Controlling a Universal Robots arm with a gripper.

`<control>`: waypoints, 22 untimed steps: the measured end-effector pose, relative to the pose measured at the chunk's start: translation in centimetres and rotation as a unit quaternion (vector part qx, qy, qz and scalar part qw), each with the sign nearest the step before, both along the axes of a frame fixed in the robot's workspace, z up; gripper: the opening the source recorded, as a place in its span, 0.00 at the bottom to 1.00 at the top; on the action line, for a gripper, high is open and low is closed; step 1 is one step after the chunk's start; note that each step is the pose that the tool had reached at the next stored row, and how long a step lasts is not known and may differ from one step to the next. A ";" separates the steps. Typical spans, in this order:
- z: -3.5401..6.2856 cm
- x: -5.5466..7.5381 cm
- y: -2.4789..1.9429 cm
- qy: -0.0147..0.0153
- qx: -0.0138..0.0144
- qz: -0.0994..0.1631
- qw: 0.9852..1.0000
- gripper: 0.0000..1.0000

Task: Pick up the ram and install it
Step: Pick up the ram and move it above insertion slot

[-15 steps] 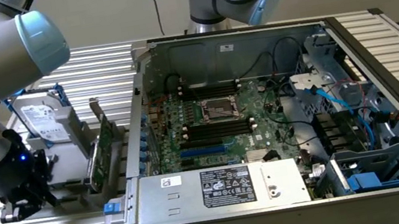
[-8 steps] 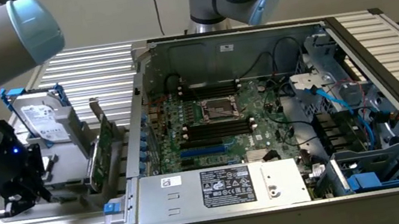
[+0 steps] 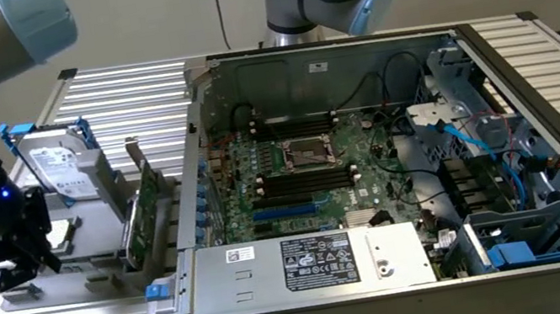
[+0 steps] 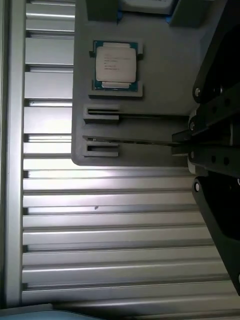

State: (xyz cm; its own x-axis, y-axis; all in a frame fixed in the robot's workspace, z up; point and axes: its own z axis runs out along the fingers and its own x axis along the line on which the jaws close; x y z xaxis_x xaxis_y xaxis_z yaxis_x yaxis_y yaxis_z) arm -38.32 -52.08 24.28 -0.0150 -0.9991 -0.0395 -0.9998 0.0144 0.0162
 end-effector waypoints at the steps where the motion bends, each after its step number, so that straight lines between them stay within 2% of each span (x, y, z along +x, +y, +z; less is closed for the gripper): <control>1: 0.35 0.0 0.00 0.000 0.001 0.001 1.000 0.14; 5: 1.23 0.2 0.15 0.002 0.002 0.003 1.000 0.14; 14: 3.03 0.3 1.62 0.010 0.002 0.011 1.000 0.14; 17: 3.89 0.4 1.84 0.010 0.002 0.016 1.000 0.14; 22: 5.96 0.9 2.17 0.010 0.002 0.019 1.000 0.14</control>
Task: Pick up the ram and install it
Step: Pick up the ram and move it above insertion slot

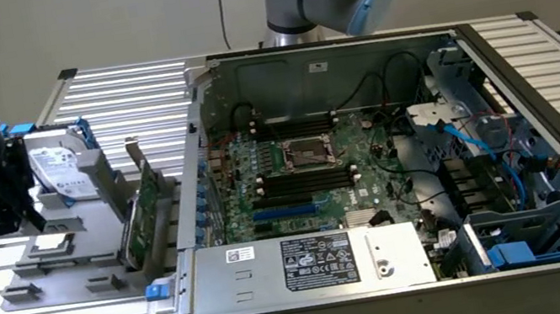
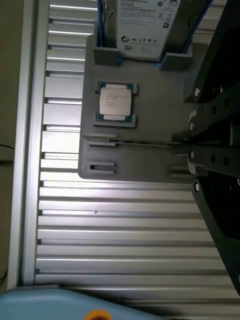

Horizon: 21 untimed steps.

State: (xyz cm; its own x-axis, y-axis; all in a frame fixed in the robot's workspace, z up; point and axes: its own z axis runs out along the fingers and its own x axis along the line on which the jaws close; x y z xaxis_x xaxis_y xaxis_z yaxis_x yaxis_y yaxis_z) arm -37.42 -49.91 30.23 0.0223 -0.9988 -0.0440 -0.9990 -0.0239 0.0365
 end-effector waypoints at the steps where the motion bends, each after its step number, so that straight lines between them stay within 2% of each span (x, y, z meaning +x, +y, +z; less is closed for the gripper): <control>1: 0.44 0.1 0.07 0.000 0.000 0.000 1.000 0.14; 7: 2.70 1.0 0.33 0.000 0.000 0.003 1.000 0.14; 13: 4.48 1.7 0.40 0.000 0.000 0.012 1.000 0.14; 21: 5.30 4.4 0.46 0.000 0.000 0.014 1.000 0.14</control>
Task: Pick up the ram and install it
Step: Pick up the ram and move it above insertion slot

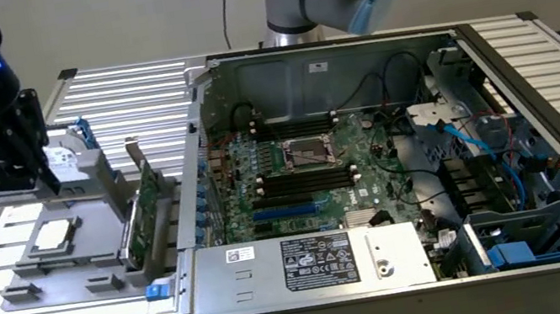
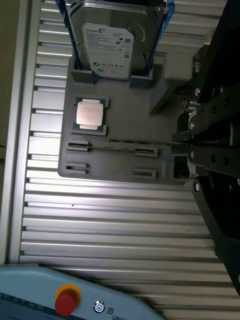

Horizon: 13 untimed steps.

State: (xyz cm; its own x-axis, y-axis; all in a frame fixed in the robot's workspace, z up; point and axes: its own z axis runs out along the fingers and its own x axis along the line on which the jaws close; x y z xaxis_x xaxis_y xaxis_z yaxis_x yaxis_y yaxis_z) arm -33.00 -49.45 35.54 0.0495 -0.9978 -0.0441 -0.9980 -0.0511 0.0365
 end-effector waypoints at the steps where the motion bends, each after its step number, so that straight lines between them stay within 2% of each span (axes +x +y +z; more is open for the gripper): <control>1: 0.12 0.3 0.01 0.000 0.000 0.000 1.000 0.14; 13: 1.46 3.7 0.11 0.001 0.000 0.004 1.000 0.14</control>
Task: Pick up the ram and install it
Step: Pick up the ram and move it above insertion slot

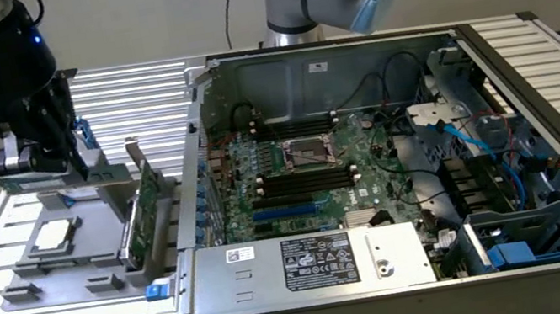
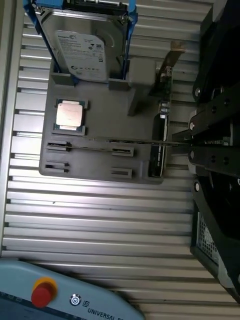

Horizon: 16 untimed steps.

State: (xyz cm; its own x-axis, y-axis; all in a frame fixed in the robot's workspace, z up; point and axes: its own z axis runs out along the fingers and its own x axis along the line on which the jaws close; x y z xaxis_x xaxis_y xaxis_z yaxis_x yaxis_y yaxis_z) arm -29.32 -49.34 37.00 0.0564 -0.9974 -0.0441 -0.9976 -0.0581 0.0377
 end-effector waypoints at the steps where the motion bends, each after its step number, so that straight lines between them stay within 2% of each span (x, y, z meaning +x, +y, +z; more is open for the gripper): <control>1: 0.10 0.3 0.01 0.000 0.000 0.000 1.000 0.14; 16: 0.75 4.5 0.40 0.000 0.000 0.003 1.000 0.14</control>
